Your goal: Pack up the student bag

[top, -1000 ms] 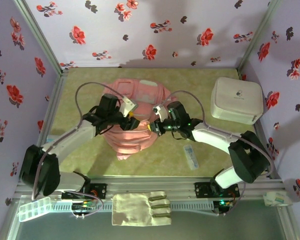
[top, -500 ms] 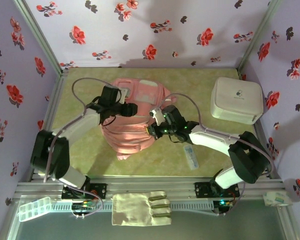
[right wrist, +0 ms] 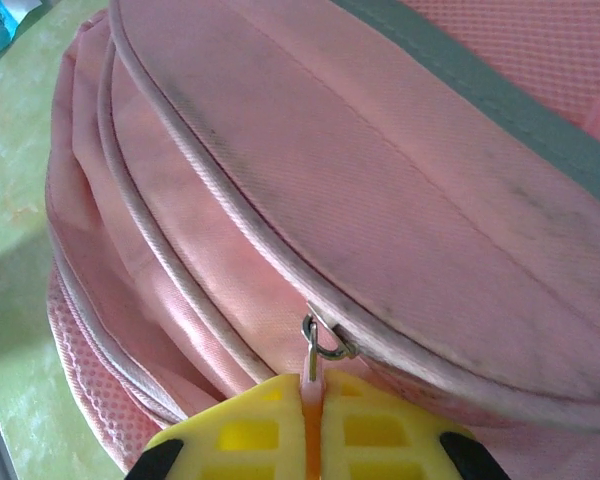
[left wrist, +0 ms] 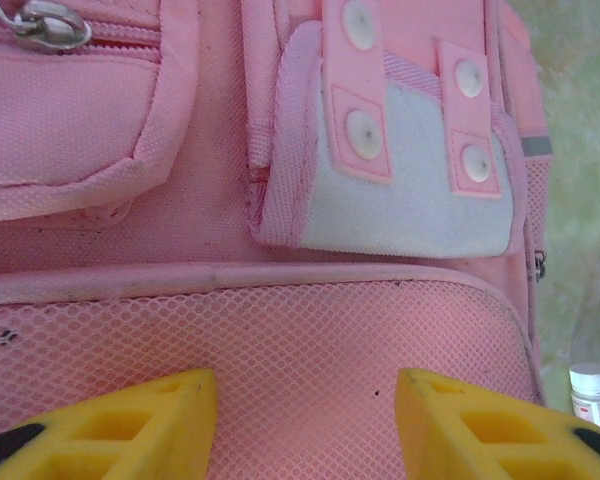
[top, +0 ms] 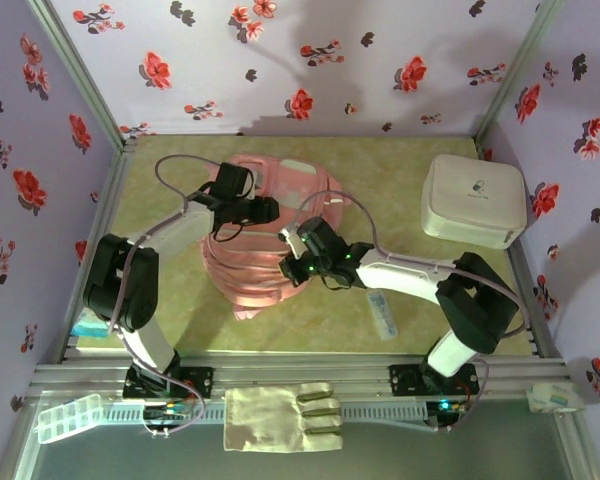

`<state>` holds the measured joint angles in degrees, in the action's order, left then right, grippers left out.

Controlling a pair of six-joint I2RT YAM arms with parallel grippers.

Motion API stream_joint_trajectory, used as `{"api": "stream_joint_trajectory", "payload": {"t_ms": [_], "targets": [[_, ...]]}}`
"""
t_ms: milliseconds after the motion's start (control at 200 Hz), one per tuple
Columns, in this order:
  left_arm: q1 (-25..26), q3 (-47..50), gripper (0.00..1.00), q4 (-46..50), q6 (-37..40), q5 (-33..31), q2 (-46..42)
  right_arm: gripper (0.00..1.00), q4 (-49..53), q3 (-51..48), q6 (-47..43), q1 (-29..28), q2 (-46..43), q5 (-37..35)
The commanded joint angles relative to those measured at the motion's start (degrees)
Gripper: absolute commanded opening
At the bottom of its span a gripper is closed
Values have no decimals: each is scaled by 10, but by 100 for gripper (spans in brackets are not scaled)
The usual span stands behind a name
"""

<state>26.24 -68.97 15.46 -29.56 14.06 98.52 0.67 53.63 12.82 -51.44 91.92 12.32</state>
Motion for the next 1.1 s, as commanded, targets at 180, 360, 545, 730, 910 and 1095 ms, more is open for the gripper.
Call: {"api": "stream_joint_trajectory", "payload": {"t_ms": [180, 360, 545, 730, 910, 1095], "targets": [[-29, 18, 54, -6, -36, -10, -53, 42, -53, -56, 88, -4, -103, -47], [-40, 53, 61, 10, -28, -30, -142, 64, -39, -102, 196, 3, -195, -126], [-23, 88, 69, 68, -36, -73, -200, 72, 9, -102, 335, 50, -215, -163], [42, 129, 70, 93, -65, -136, -245, 73, -2, -80, 393, 93, -171, -114], [117, 125, 66, 143, -99, -231, -260, 67, -9, -36, 397, 119, -101, -82], [191, 119, 61, 168, -126, -293, -252, 57, -41, 5, 392, 134, -32, -28]]}}
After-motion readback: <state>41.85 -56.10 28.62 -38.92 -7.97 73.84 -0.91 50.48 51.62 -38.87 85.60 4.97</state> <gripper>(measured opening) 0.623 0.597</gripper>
